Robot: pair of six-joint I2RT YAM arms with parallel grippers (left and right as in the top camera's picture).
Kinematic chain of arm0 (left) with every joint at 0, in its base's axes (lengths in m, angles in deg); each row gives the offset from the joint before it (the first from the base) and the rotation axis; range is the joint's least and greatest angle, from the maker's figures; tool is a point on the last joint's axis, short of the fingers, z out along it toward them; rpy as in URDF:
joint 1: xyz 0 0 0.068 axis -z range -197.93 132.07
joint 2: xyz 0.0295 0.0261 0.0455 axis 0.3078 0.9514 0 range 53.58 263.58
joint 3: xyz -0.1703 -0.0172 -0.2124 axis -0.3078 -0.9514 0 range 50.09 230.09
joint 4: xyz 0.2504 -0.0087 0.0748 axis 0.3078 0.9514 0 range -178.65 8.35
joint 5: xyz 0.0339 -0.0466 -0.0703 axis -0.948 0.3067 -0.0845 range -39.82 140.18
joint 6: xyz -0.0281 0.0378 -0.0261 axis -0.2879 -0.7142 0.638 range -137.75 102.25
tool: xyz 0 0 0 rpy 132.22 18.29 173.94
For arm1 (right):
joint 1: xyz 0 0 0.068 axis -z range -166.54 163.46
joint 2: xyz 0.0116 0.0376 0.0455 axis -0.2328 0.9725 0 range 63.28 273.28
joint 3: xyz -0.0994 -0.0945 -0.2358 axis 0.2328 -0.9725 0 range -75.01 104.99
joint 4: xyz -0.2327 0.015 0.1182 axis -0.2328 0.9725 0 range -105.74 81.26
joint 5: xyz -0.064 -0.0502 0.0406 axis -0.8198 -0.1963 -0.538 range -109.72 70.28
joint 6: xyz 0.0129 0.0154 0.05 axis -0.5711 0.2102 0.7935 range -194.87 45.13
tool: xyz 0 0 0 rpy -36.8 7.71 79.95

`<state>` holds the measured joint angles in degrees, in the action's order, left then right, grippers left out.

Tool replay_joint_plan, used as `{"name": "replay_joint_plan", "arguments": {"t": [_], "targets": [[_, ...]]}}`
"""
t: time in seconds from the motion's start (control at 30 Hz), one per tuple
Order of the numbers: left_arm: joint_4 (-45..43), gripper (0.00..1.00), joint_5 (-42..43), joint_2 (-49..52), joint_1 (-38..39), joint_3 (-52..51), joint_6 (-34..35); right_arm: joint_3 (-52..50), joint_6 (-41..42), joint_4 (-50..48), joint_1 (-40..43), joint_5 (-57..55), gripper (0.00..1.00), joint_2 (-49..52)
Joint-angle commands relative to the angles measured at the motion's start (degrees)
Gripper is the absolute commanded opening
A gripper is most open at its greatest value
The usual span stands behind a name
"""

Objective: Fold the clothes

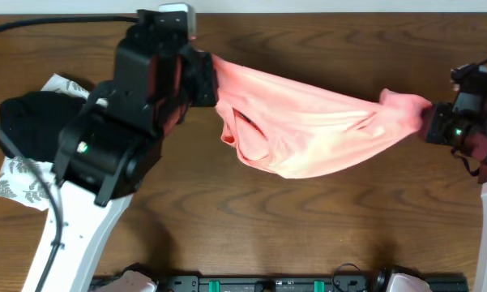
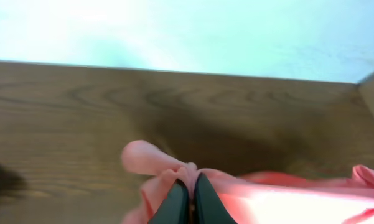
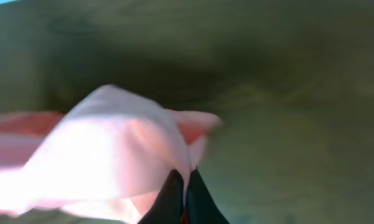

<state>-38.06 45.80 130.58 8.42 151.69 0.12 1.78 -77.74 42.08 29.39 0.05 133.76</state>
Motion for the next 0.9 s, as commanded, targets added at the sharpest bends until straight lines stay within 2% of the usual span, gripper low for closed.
{"name": "replay_joint_plan", "arguments": {"t": [0.0, 0.07, 0.13, 0.17, 0.23, 0.27, 0.37, 0.47, 0.57, 0.7, 0.77, 0.83, 0.87], "targets": [[-0.2, 0.06, -6.7, -3.2, -0.3, 0.3, -3.3, 1.0, -5.1, -2.3, 0.0, 11.1, 0.01, -1.1], [-0.2, 0.06, -6.6, -4.3, -0.3, 0.5, -3.3, 1.1, 1.1, -3.8, 0.1, 9.0, 0.01, -1.1], [0.7, 0.06, -6.8, -5.2, -0.3, 0.6, -3.7, 1.2, -3.8, -4.1, 0.1, 16.9, 0.01, -1.4], [1.4, 0.06, -7.3, -5.5, -0.3, 0.5, -3.7, 1.2, -2.8, -4.6, 0.1, 14.4, 0.01, -1.5], [2.2, 0.06, -7.2, -5.7, -0.3, 0.5, -3.8, 1.2, 9.9, -4.6, 0.2, -1.3, 0.01, -1.5], [2.8, 0.06, -7.3, -5.7, -0.3, 0.6, -4.2, 1.2, 11.9, -4.2, 0.2, -4.2, 0.01, -1.5], [4.1, 0.06, -9.0, -5.2, -0.4, 0.5, -4.3, 1.2, -2.0, -3.5, 0.1, 11.1, 0.01, -1.7], [4.0, 0.06, -9.2, -4.1, -0.3, 0.5, -4.3, 1.2, 1.9, -2.9, 0.2, 5.4, 0.01, -1.6], [4.8, 0.06, -8.9, -1.9, -0.3, 0.5, -3.8, 1.2, 2.2, -2.5, 0.1, 4.4, 0.01, -1.5], [7.3, 0.07, 0.0, 2.3, 0.8, 0.5, -3.9, 1.2, 1.8, -2.2, 0.1, 5.3, 0.01, -1.3], [8.3, 0.15, 3.3, 4.5, 1.9, 0.3, -3.8, 1.2, -1.6, -1.8, 0.0, 8.7, 0.01, -1.4], [9.0, 0.17, 5.4, 6.8, 3.4, -0.3, -3.3, 1.2, -4.1, -1.7, -0.1, 10.7, 0.01, -1.3], [9.3, 0.24, 5.9, 7.9, 4.2, -0.6, -2.1, 1.2, -4.1, -1.7, -0.2, 10.2, 0.01, -1.3]]}}
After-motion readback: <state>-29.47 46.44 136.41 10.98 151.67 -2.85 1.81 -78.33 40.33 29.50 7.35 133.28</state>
